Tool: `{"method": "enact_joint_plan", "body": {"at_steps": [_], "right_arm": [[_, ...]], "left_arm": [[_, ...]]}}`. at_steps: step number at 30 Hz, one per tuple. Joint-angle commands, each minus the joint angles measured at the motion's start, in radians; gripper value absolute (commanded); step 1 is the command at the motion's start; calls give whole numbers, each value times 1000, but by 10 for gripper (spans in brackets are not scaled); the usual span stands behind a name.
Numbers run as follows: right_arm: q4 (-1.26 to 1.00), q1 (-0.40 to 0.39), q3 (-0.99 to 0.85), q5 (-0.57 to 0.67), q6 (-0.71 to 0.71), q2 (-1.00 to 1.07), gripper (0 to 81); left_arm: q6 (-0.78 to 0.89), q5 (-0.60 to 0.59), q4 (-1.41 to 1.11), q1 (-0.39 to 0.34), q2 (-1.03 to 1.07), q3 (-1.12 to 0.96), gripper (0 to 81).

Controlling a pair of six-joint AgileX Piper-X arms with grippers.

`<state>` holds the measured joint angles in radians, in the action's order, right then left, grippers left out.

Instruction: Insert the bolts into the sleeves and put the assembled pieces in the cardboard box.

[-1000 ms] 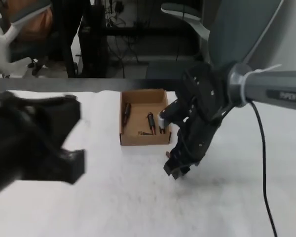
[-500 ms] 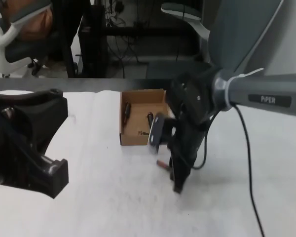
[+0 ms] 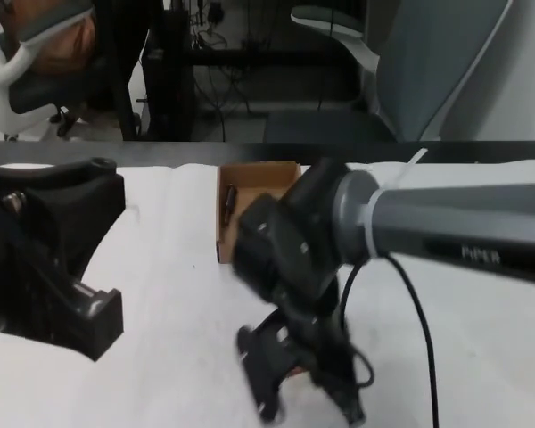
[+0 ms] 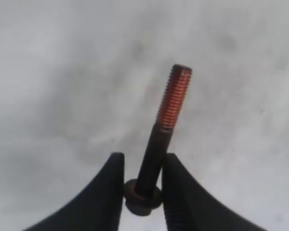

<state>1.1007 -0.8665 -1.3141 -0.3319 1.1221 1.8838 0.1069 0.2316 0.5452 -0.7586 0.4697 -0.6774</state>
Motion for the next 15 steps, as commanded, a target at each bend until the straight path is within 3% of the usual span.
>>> {"method": "enact_joint_plan", "body": {"at_steps": [1,3,5,7,9,13,15], "right_arm": [[-35,-60,2,145,23,-36,6],[-52,-93,2,234,23,-40,0],[-62,-114,2,296,20,-40,55],[-74,-123,2,312,-82,-40,291],[-87,-123,0,305,-218,-40,672],[-162,-119,0,123,-599,-40,700],[-178,-117,-5,-18,-864,-44,700]], "left_arm": [[21,-17,-31,3,-43,0,18],[21,-17,-43,3,-75,0,18],[21,-17,-58,3,-109,0,18],[20,-19,-65,3,-150,0,18],[20,-35,-65,3,-187,-3,18],[20,-50,-61,3,-240,-3,18],[20,-79,-58,3,-262,-5,18]]}}
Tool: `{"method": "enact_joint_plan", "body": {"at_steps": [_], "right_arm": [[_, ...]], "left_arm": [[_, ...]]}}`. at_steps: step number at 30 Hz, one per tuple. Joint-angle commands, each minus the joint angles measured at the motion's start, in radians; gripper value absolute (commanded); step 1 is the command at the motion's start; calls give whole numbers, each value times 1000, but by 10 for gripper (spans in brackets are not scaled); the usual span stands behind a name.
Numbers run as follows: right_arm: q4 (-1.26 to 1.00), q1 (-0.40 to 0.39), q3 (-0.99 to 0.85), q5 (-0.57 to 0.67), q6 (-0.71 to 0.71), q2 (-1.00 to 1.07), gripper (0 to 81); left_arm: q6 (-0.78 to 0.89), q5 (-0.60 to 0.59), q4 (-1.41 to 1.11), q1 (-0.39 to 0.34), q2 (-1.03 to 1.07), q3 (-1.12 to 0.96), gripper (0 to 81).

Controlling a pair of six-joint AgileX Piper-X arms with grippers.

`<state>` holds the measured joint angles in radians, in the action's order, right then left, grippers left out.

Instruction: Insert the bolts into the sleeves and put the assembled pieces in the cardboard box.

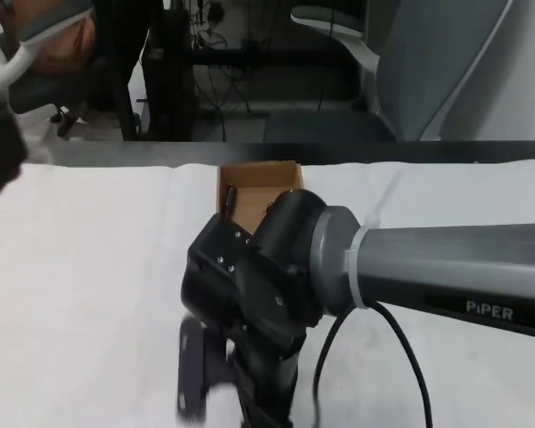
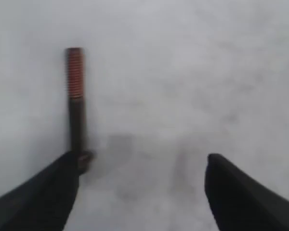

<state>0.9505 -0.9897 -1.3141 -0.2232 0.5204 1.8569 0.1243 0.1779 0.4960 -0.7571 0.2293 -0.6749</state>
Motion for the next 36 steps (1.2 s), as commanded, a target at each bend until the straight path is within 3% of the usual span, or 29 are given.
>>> {"method": "enact_joint_plan", "body": {"at_steps": [1,3,5,11,12,16,19,22,28,36], "right_arm": [[-25,5,-6,-113,-459,-23,643],[-41,3,-4,100,-827,-36,664],[-93,-17,-1,187,-1067,-38,700],[-236,-125,-2,-41,-1974,-38,700],[-250,-143,-2,-50,-2046,-38,700],[-153,-174,-4,-117,-2076,-45,700],[11,-177,-4,-52,-2223,-58,700],[80,-184,-4,-9,-2264,-83,700],[67,-146,-2,-15,-2282,-74,700],[103,-129,25,132,-2346,37,700]], "left_arm": [[3,-30,-1,1,-30,-12,18],[7,-30,27,1,-43,-32,18],[4,-19,62,1,-46,-65,18],[-28,19,136,1,-46,-209,18],[-28,32,136,1,-46,-233,18],[-80,68,136,1,-47,-340,18],[-175,103,147,1,-48,-403,18],[-242,210,151,1,-48,-433,18],[-291,222,154,1,-48,-442,18],[-358,255,151,1,-48,-479,18]]}}
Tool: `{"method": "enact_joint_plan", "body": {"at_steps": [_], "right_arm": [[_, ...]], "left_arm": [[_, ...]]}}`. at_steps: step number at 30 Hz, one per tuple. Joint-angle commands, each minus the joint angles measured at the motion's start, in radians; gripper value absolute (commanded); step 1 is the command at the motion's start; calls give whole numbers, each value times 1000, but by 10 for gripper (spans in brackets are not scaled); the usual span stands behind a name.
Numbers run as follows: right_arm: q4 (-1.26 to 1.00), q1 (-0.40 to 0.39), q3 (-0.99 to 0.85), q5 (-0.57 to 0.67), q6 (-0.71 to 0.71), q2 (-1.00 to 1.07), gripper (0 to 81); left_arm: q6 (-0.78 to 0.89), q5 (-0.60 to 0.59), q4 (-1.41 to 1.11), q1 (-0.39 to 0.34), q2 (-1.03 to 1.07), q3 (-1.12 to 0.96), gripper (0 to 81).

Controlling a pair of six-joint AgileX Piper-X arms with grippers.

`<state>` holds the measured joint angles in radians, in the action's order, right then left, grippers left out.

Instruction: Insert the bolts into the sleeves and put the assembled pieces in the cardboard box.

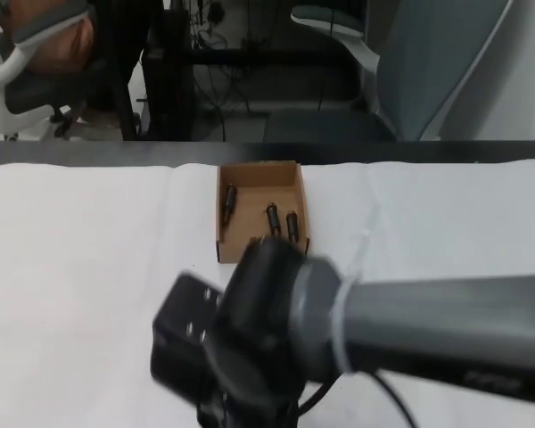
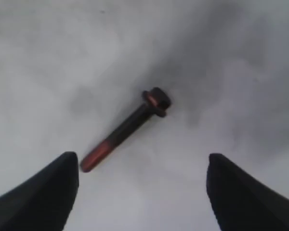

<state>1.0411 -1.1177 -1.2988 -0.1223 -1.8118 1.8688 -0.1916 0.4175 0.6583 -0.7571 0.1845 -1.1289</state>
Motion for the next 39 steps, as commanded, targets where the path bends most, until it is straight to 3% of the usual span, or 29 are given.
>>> {"method": "enact_joint_plan", "body": {"at_steps": [1,25,31,36,39], "right_arm": [[9,-1,11,32,-19,32,700],[-160,99,83,-15,24,64,700],[-166,115,83,-101,103,64,700],[-165,143,83,-77,145,64,700],[-177,142,83,-52,97,64,700]], "left_arm": [[-60,20,-11,1,-4,-28,18],[-157,60,-19,1,-4,-33,18],[-174,60,-2,1,-4,-33,18],[-174,60,11,1,-4,-33,18],[-174,60,11,1,-4,-33,18]]}}
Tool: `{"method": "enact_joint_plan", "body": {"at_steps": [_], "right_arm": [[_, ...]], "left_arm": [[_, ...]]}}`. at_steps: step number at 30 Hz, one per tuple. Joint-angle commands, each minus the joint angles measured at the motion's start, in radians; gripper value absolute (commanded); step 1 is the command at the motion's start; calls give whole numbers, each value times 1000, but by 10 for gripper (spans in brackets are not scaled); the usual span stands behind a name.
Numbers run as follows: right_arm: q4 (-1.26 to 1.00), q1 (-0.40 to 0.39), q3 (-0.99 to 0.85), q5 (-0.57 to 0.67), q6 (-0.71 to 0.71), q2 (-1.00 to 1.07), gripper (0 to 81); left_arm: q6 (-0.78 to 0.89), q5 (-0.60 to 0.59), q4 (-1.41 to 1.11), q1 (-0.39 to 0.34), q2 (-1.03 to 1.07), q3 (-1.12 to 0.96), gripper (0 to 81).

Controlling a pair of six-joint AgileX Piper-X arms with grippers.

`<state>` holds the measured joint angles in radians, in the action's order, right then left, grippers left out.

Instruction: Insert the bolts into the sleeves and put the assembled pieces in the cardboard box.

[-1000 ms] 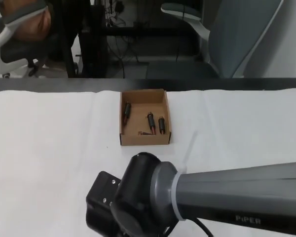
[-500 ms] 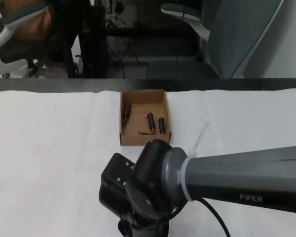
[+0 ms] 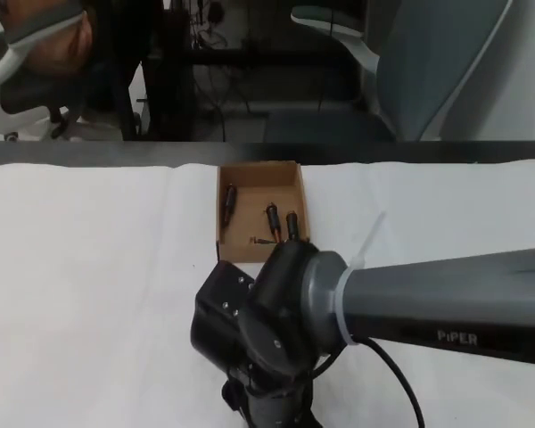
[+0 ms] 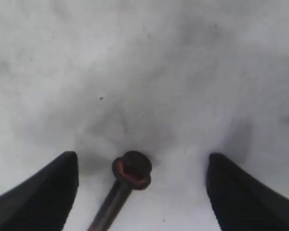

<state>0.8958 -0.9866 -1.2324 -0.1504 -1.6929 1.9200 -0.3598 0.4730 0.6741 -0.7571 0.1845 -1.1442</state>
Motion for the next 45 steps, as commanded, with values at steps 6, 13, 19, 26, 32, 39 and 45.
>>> {"method": "enact_joint_plan", "body": {"at_steps": [6,13,19,26,32,39,45], "right_arm": [[-175,11,16,-15,-27,12,700],[-253,11,16,6,-21,9,700],[-254,11,23,22,-14,9,700],[-345,15,23,94,83,9,700],[-265,25,23,115,86,16,700],[-230,48,23,141,212,22,700],[-232,61,23,172,216,24,700]], "left_arm": [[-6,4,-5,1,-4,-18,18],[-6,4,-5,1,-4,-18,18],[-6,4,-5,1,-4,-18,18],[-6,4,-5,1,-4,-18,18],[-6,4,-8,1,-5,-20,18],[-8,4,-8,1,-4,-20,18],[-15,4,-8,1,-4,-20,18]]}}
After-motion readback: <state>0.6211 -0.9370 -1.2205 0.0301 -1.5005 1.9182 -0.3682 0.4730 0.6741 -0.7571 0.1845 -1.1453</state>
